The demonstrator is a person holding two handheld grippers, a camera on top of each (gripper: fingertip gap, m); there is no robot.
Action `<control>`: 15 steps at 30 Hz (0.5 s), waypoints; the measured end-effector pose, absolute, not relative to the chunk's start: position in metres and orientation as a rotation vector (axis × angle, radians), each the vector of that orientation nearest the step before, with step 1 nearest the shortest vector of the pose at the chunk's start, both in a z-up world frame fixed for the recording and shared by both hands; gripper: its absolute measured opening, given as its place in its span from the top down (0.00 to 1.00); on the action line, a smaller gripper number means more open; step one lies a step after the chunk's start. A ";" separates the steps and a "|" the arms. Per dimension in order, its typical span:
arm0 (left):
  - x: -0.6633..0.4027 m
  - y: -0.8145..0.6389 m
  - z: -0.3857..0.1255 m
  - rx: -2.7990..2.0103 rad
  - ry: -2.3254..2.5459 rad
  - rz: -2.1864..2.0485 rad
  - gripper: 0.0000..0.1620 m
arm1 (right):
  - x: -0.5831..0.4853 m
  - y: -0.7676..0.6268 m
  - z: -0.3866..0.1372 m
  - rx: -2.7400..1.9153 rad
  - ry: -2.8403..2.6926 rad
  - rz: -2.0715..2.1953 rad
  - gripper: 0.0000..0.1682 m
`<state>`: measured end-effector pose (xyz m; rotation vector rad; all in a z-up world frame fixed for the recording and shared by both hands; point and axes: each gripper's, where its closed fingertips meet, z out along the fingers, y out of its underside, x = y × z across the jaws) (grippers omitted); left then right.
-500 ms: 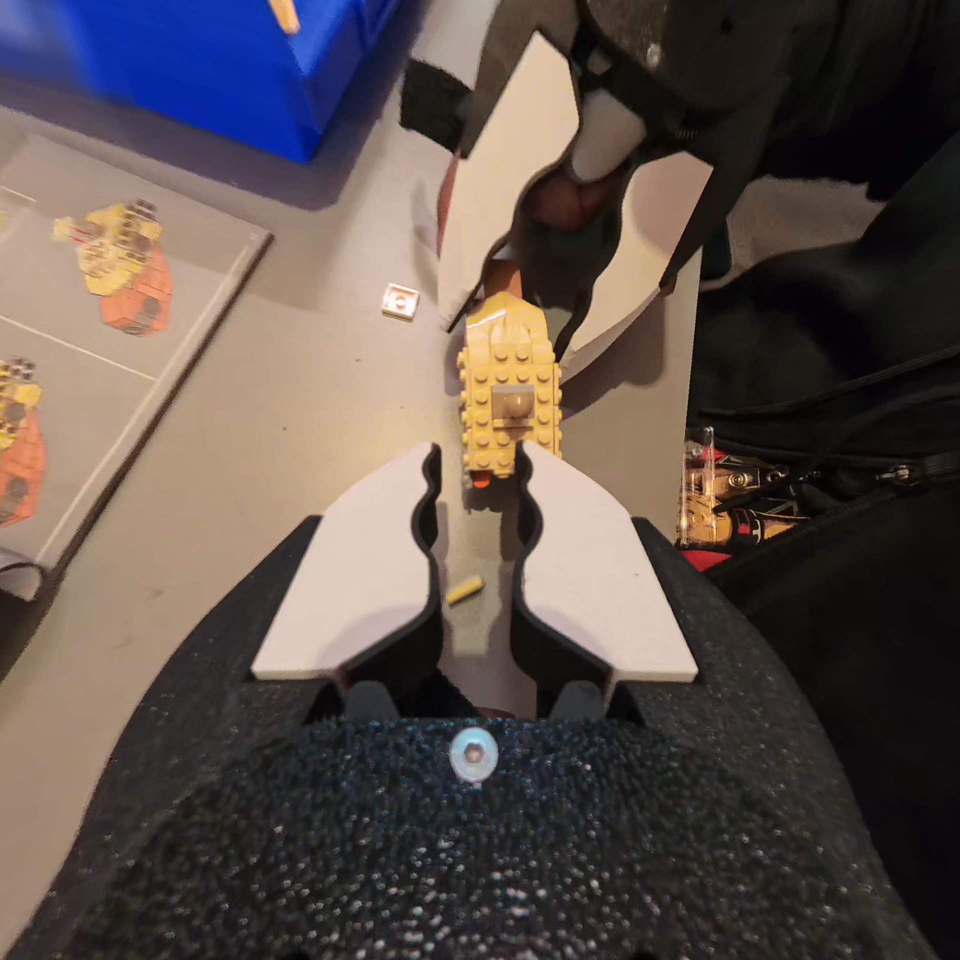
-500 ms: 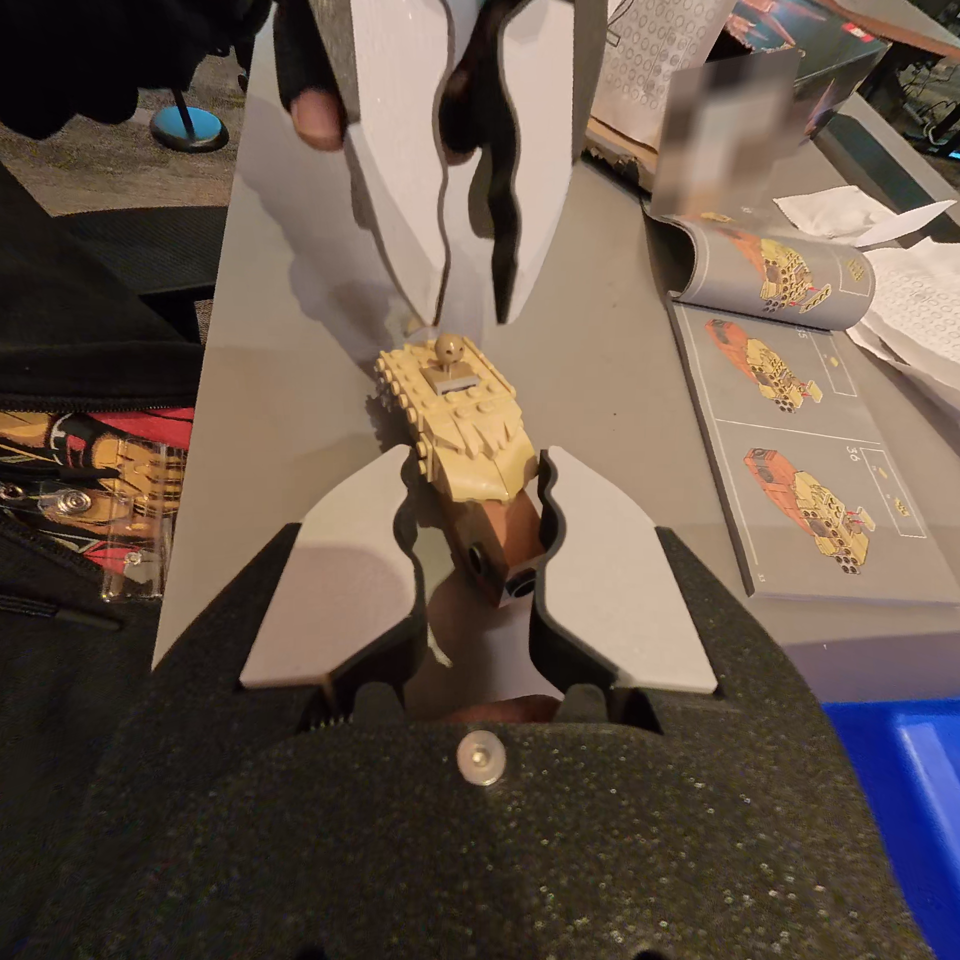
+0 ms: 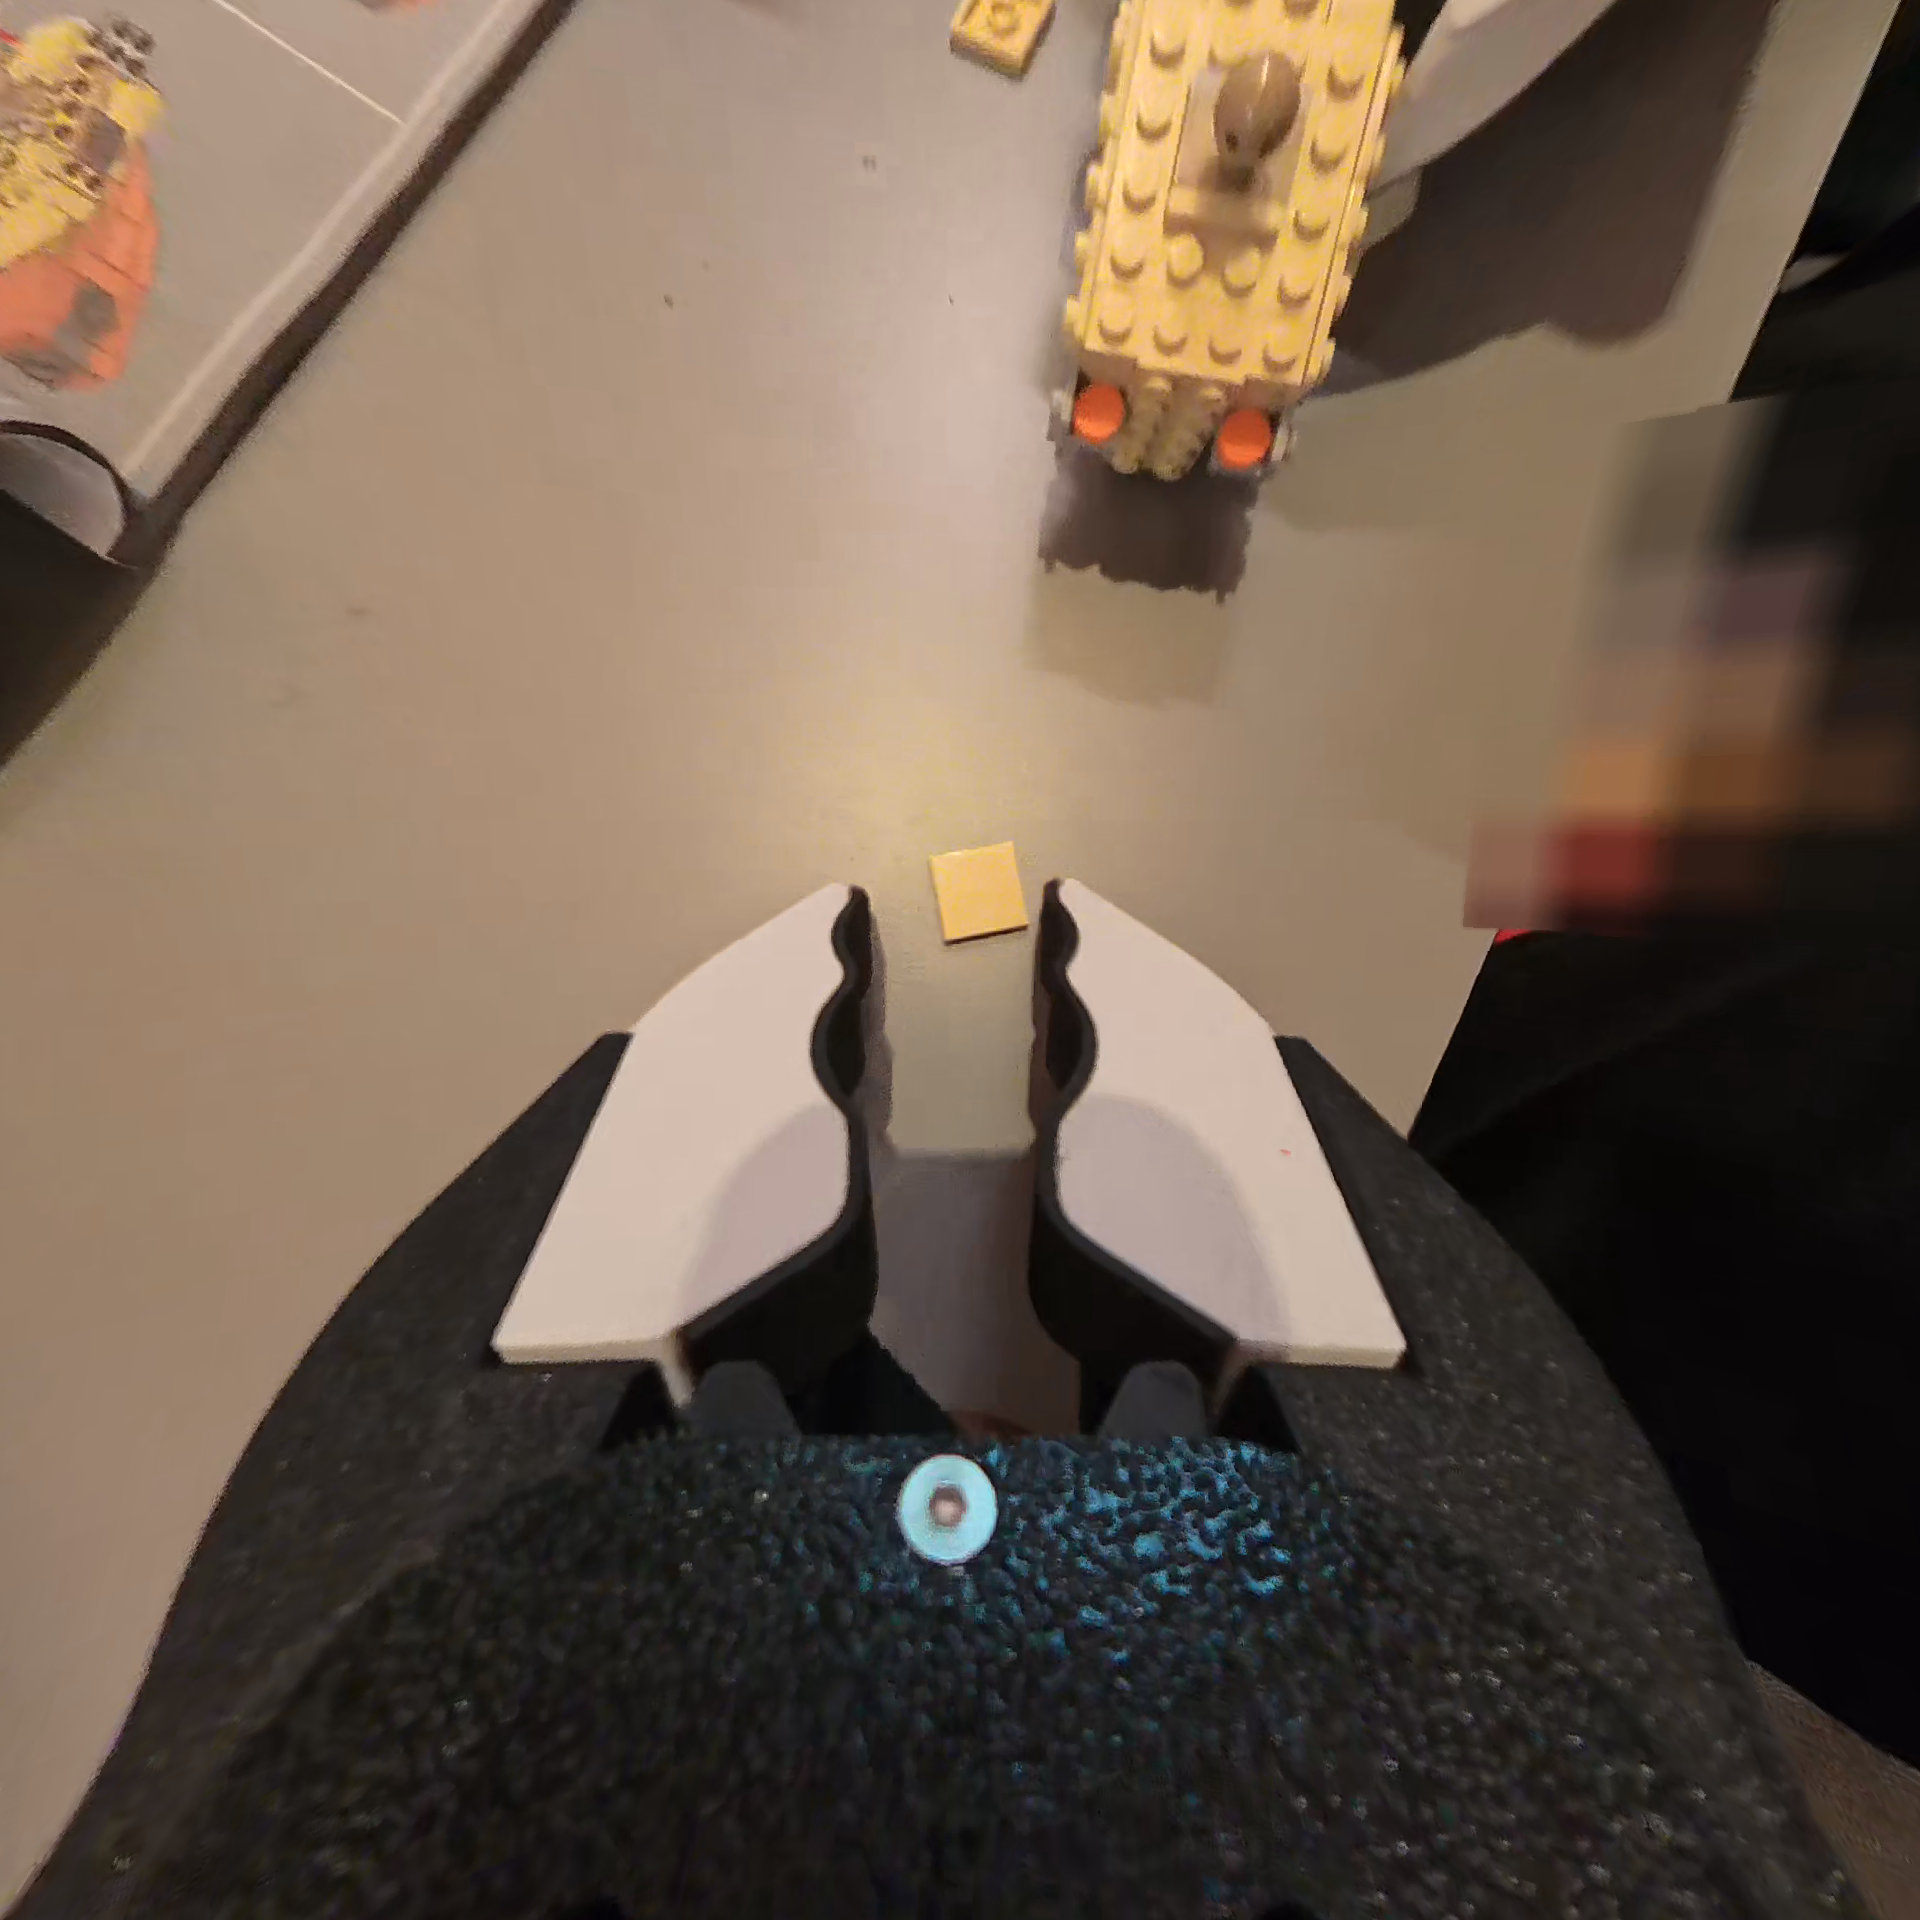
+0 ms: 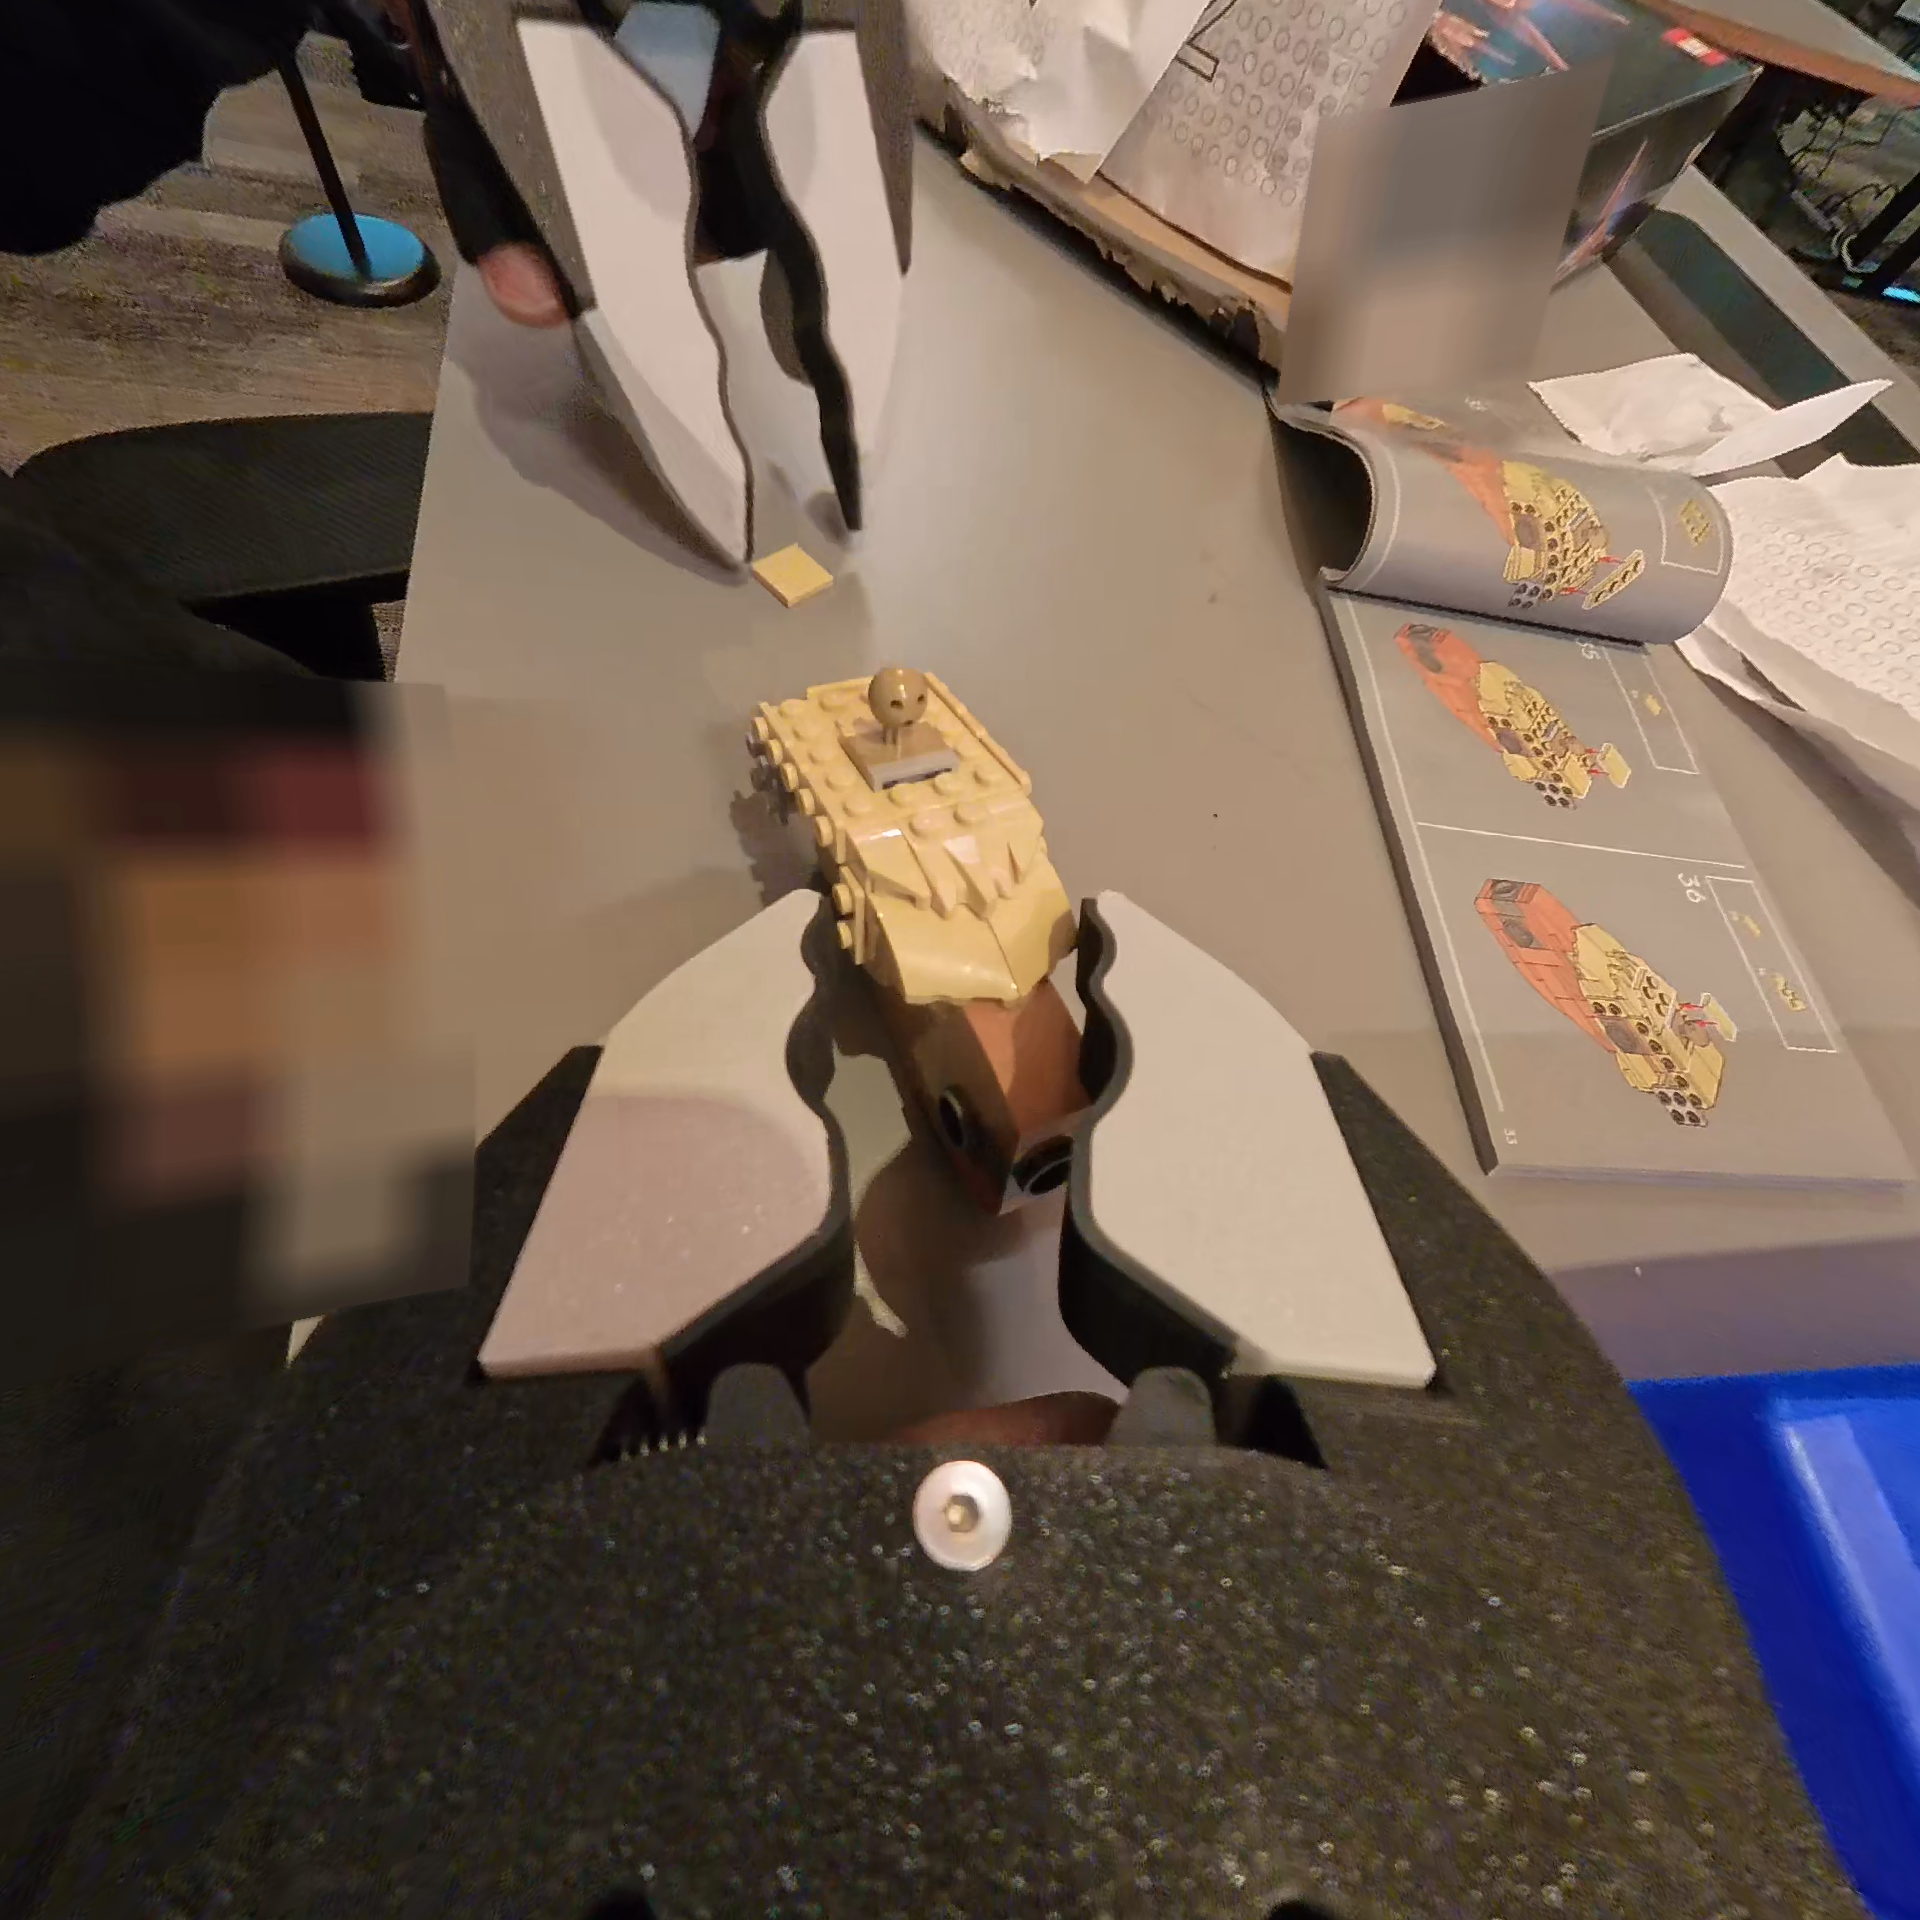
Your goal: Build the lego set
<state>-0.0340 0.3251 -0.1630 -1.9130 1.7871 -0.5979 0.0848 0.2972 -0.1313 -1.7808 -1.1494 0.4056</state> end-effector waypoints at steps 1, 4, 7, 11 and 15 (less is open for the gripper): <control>-0.034 0.324 -0.166 -1.918 1.798 -0.570 0.81 | 0.085 0.297 -0.131 -1.782 -1.148 0.407 0.74; -0.030 0.320 -0.169 -1.902 1.809 -0.551 0.89 | 0.085 0.297 -0.131 -1.781 -1.148 0.403 0.74; -0.023 0.318 -0.168 -1.867 1.818 -0.547 0.91 | 0.085 0.297 -0.131 -1.781 -1.148 0.404 0.74; -0.010 0.317 -0.160 -1.826 1.790 -0.640 0.91 | 0.085 0.296 -0.131 -1.781 -1.153 0.420 0.74; 0.014 0.309 -0.117 -1.676 1.736 -0.841 0.91 | 0.084 0.295 -0.129 -1.776 -1.136 0.445 0.74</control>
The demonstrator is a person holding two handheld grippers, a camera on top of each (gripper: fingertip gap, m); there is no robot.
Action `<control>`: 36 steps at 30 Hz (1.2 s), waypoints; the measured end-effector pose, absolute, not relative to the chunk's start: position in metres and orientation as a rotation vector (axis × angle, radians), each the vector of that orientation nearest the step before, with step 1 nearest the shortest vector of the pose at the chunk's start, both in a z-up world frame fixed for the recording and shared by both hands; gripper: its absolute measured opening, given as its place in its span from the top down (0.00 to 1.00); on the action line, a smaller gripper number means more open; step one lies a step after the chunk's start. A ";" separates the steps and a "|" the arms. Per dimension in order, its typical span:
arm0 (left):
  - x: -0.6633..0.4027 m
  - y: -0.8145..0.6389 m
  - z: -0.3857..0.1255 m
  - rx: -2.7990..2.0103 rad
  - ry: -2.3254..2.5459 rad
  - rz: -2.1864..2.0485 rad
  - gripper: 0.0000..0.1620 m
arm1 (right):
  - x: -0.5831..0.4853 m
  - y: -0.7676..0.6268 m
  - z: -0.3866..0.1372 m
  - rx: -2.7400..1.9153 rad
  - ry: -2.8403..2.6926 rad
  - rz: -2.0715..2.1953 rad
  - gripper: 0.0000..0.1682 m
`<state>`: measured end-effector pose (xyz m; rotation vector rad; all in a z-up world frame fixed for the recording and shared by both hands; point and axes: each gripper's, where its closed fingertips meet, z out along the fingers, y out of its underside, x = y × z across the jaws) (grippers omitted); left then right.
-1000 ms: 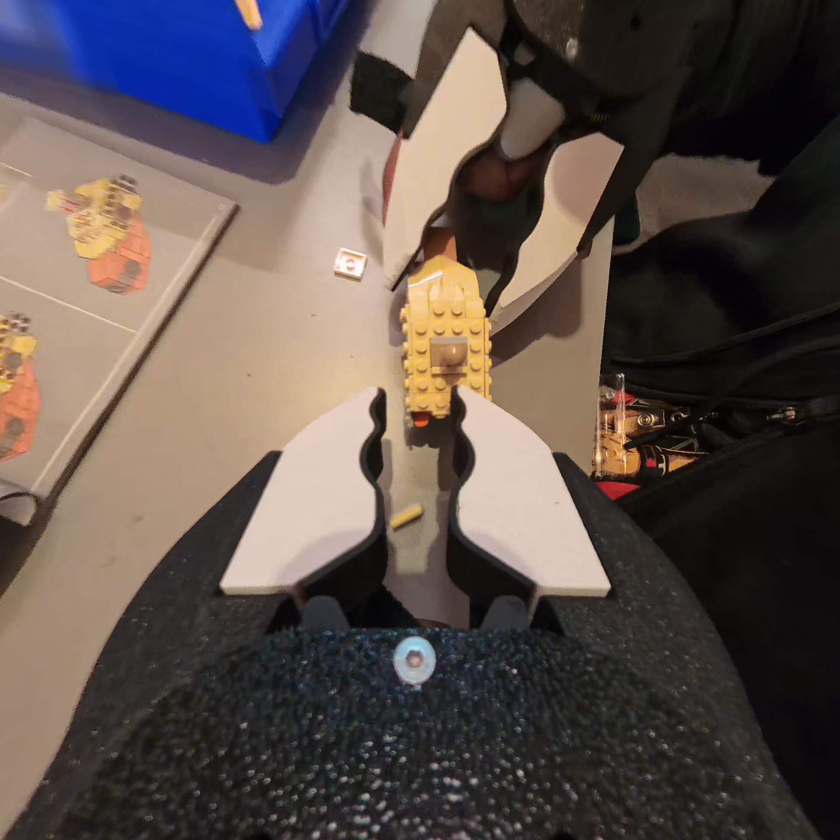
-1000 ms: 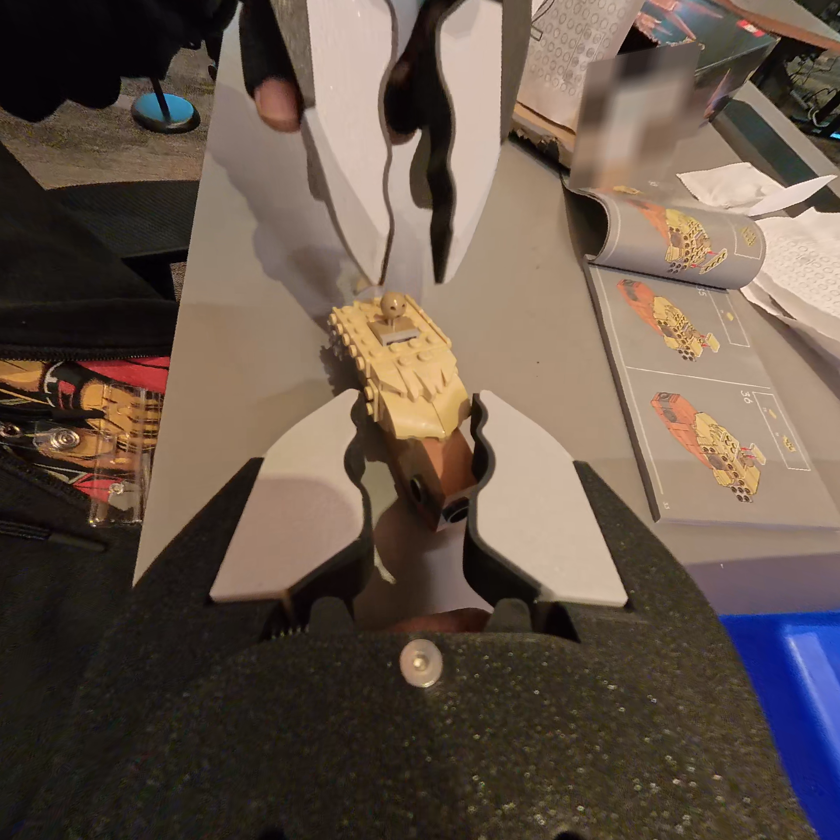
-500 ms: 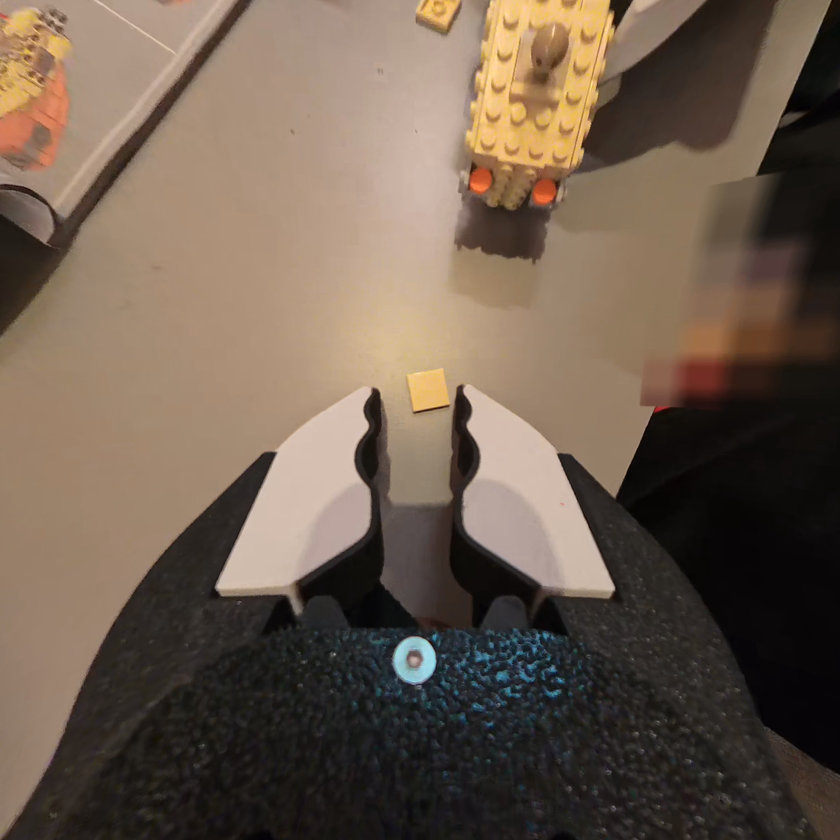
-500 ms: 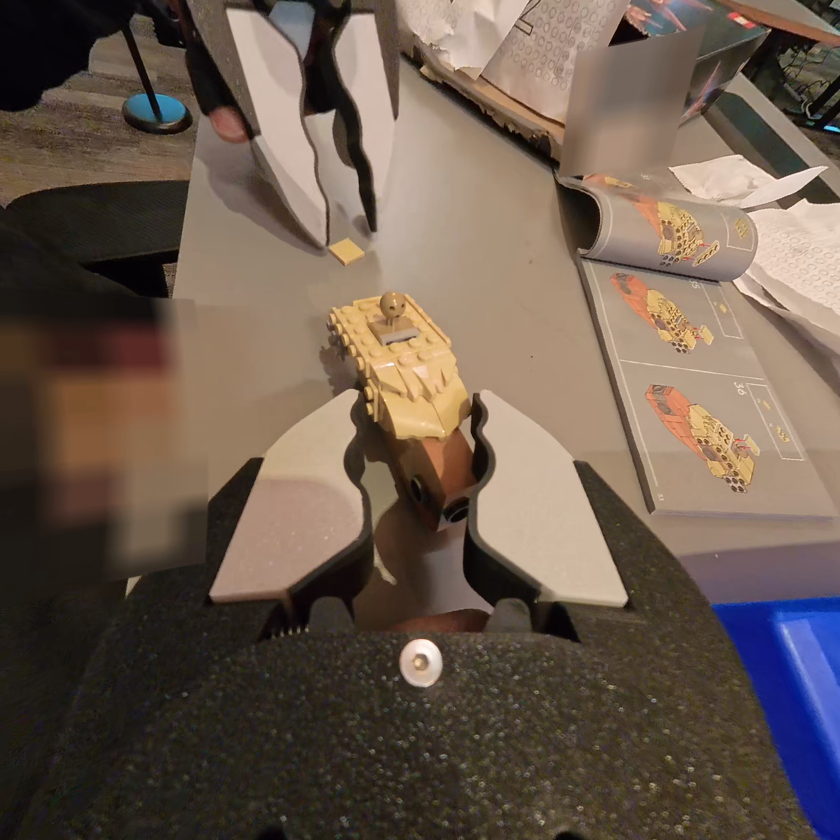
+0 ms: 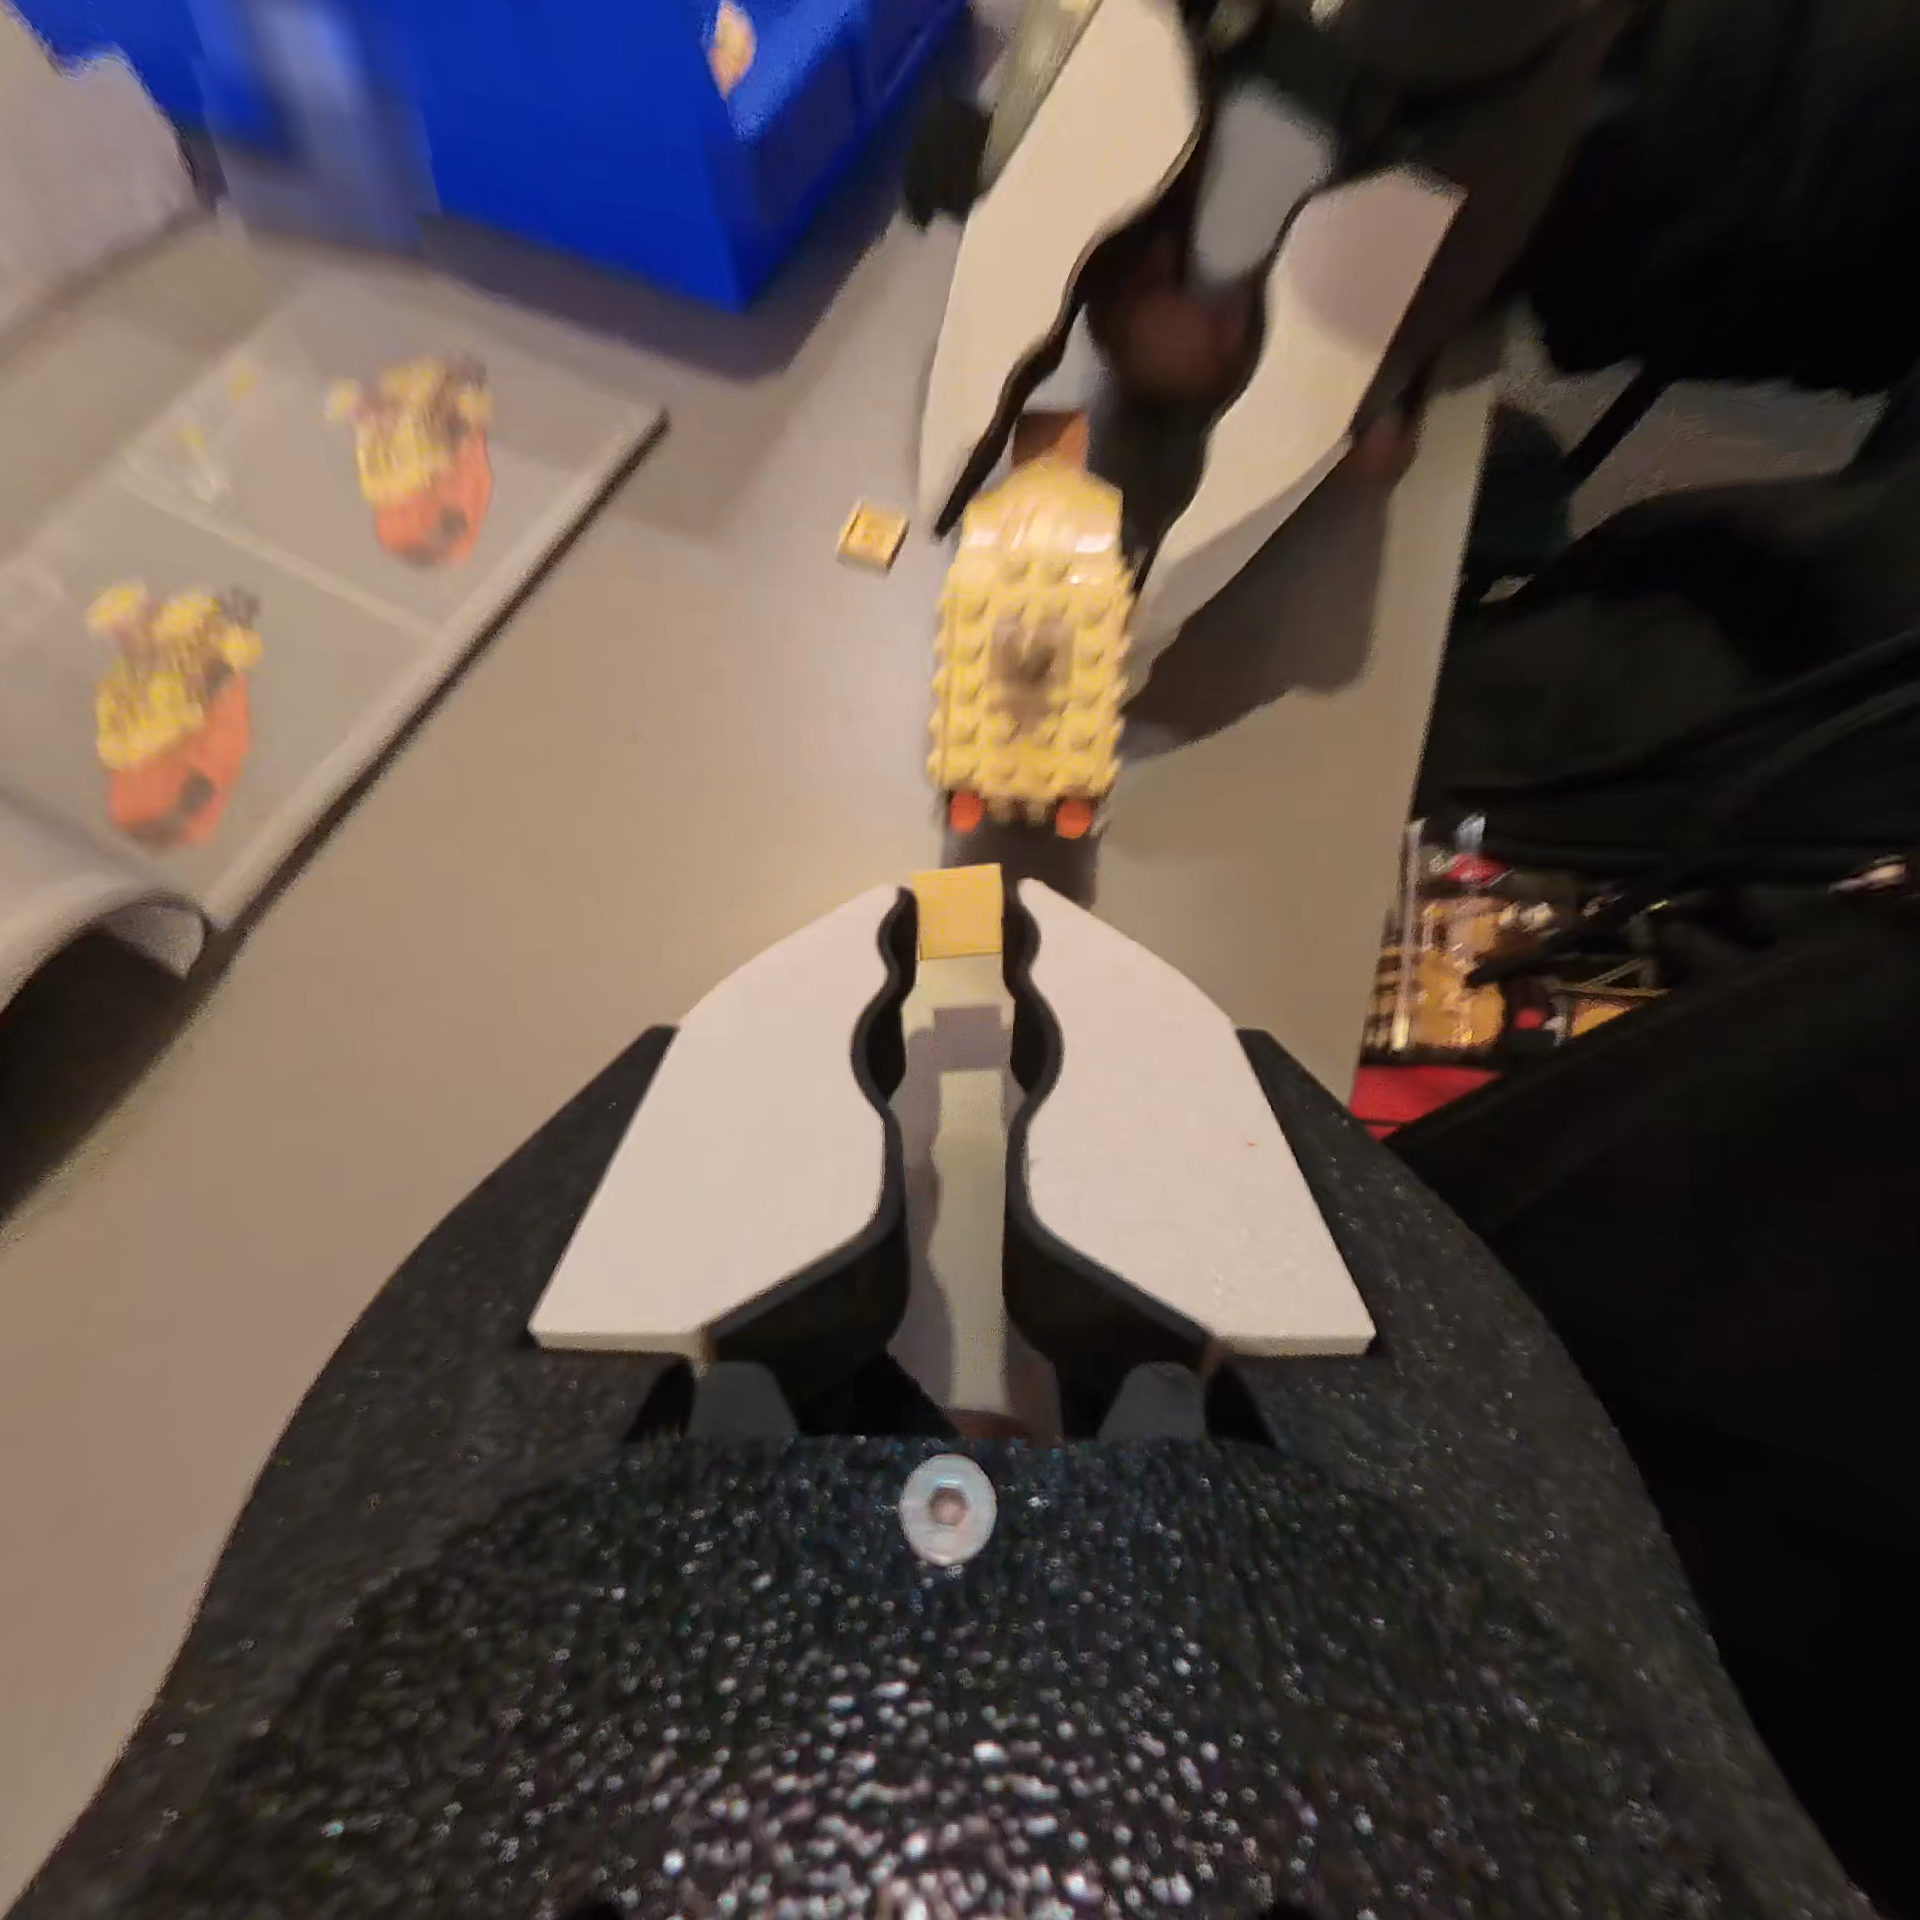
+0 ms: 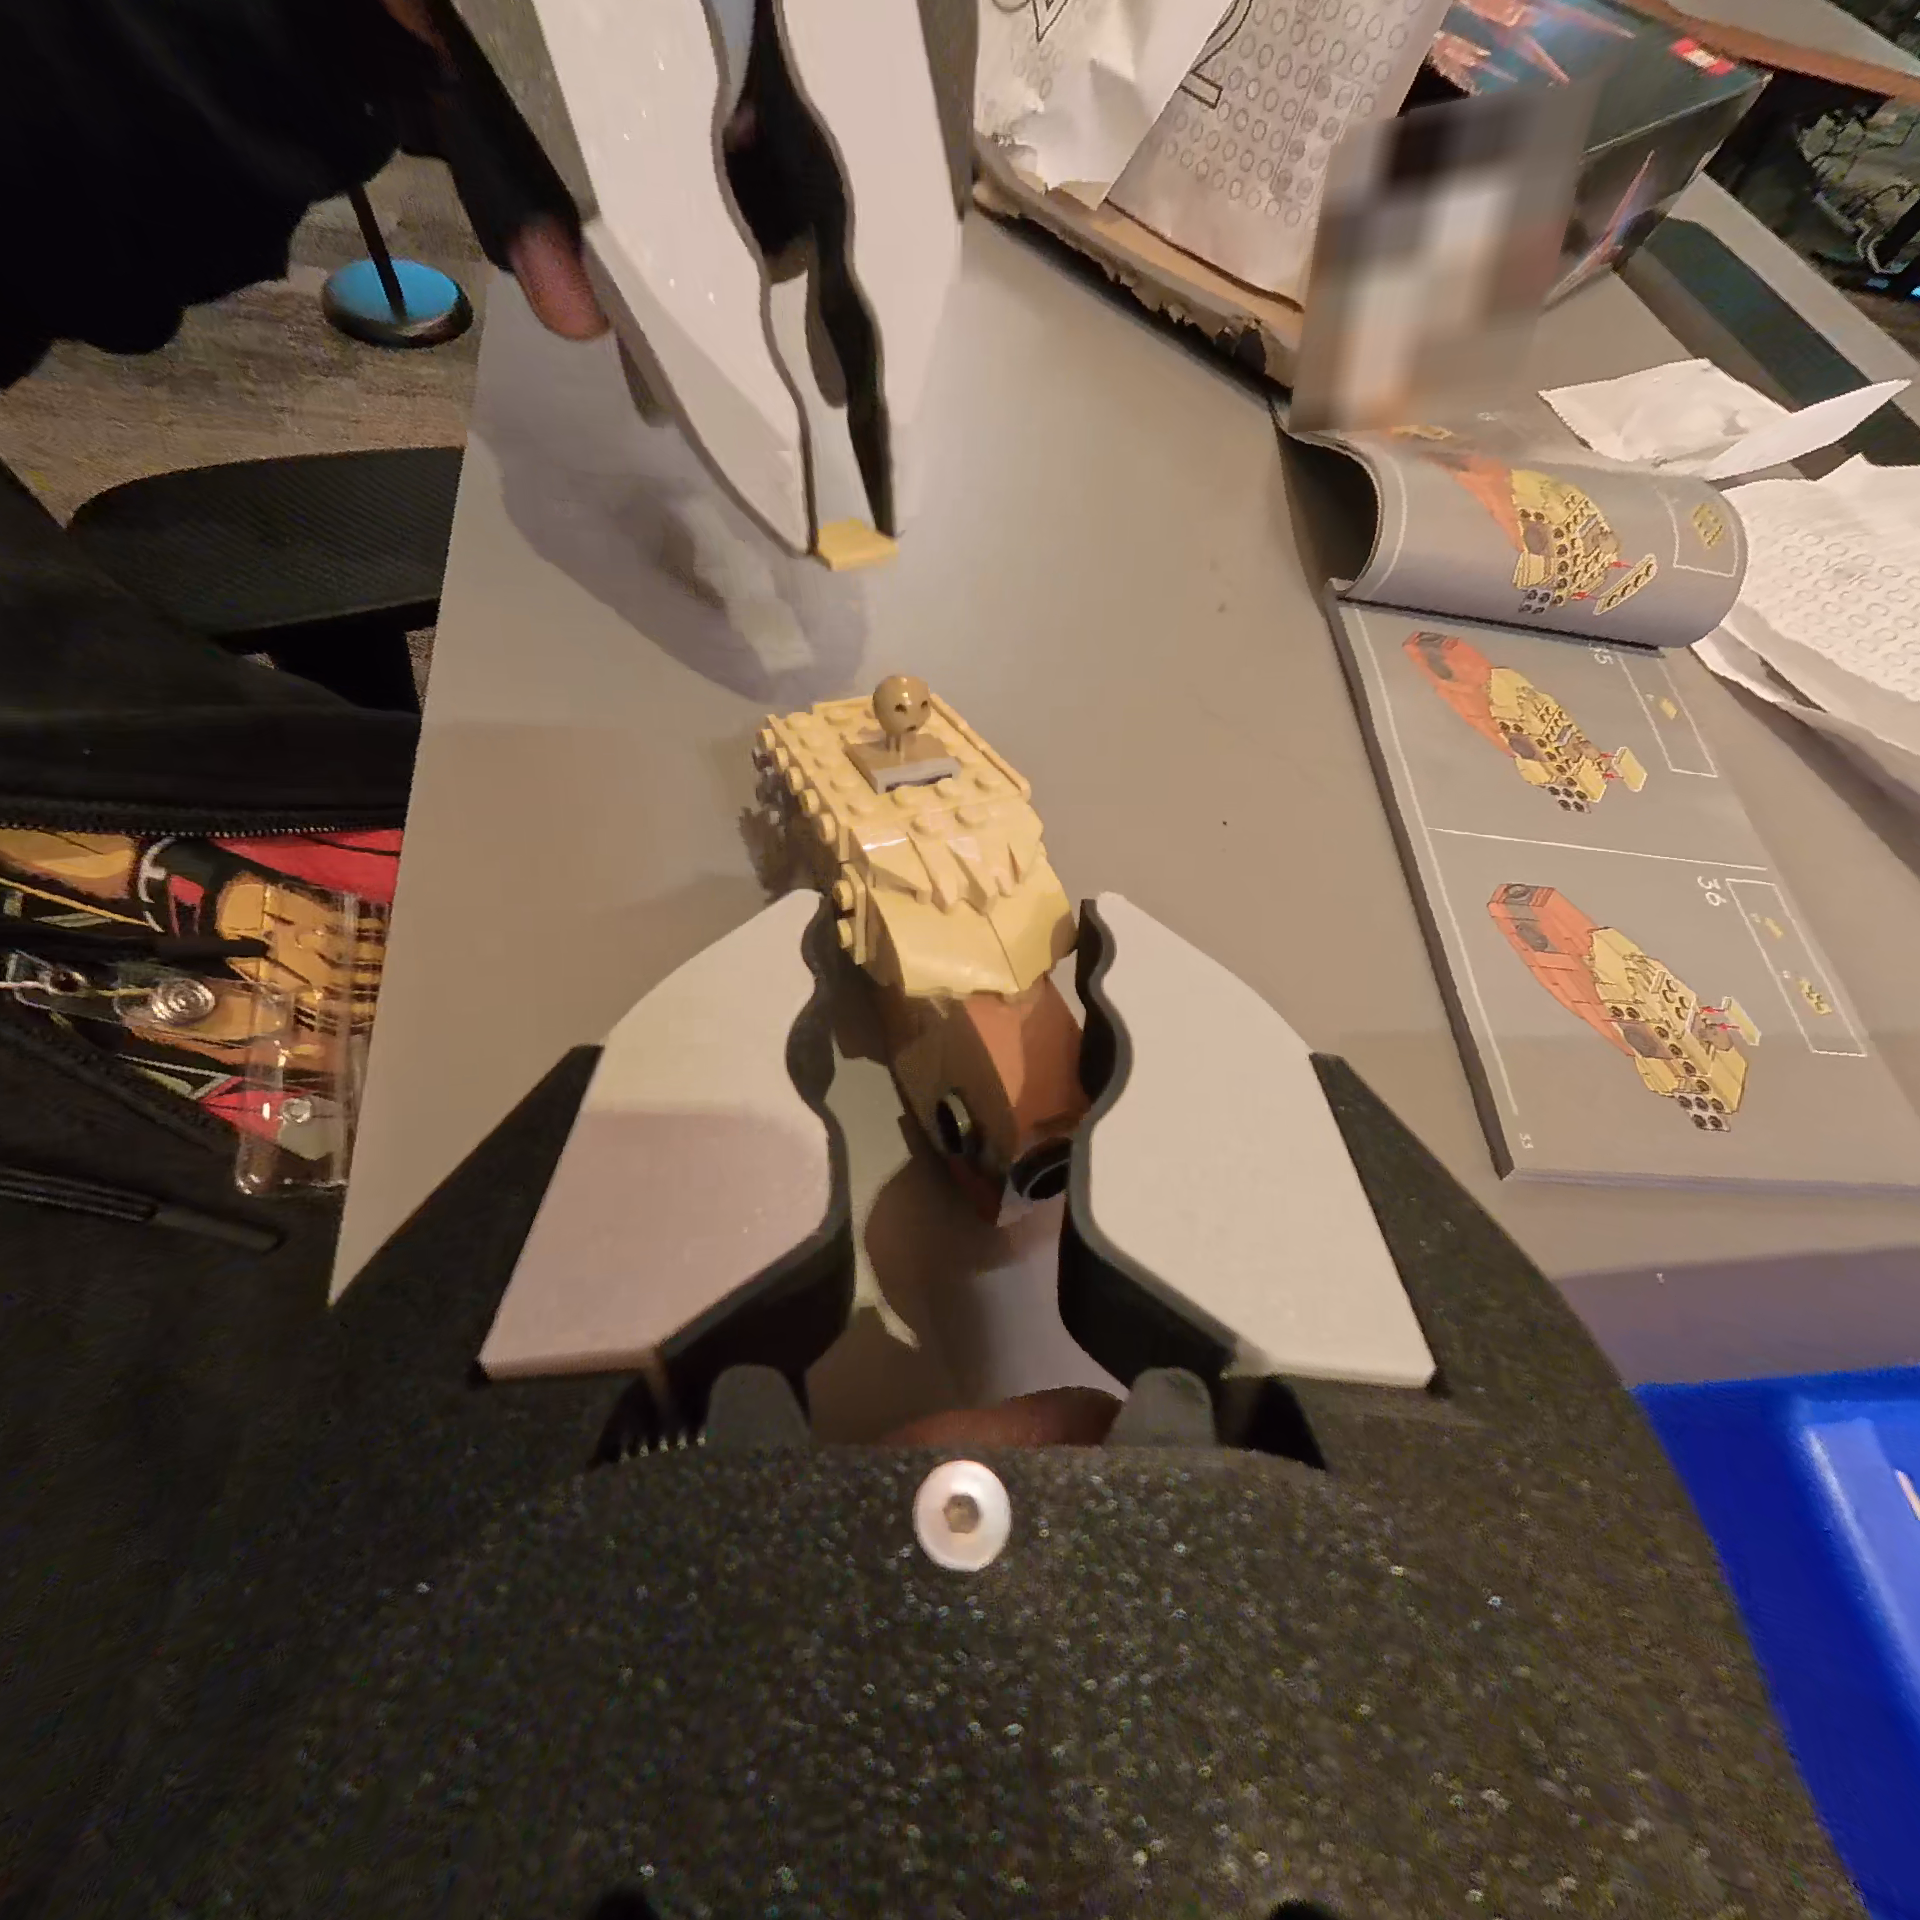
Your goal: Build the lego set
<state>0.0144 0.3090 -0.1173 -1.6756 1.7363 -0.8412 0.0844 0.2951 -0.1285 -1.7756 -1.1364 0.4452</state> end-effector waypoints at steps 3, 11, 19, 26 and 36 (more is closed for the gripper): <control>0.027 0.299 -0.102 -1.599 1.806 -0.847 0.91 | 0.082 0.294 -0.123 -1.757 -1.103 0.485 0.74; 0.043 0.295 -0.120 -1.600 1.952 -0.830 0.91 | 0.082 0.289 -0.131 -1.771 -1.165 0.415 0.74; 0.047 0.294 -0.123 -1.595 1.988 -0.814 0.91 | 0.081 0.288 -0.132 -1.787 -1.176 0.468 0.74; 0.048 0.292 -0.124 -1.587 1.991 -0.825 0.91 | 0.075 0.285 -0.136 -1.775 -1.265 0.471 0.66; 0.049 0.292 -0.124 -1.586 1.992 -0.829 0.91 | 0.063 0.289 -0.133 -1.774 -1.311 0.557 0.70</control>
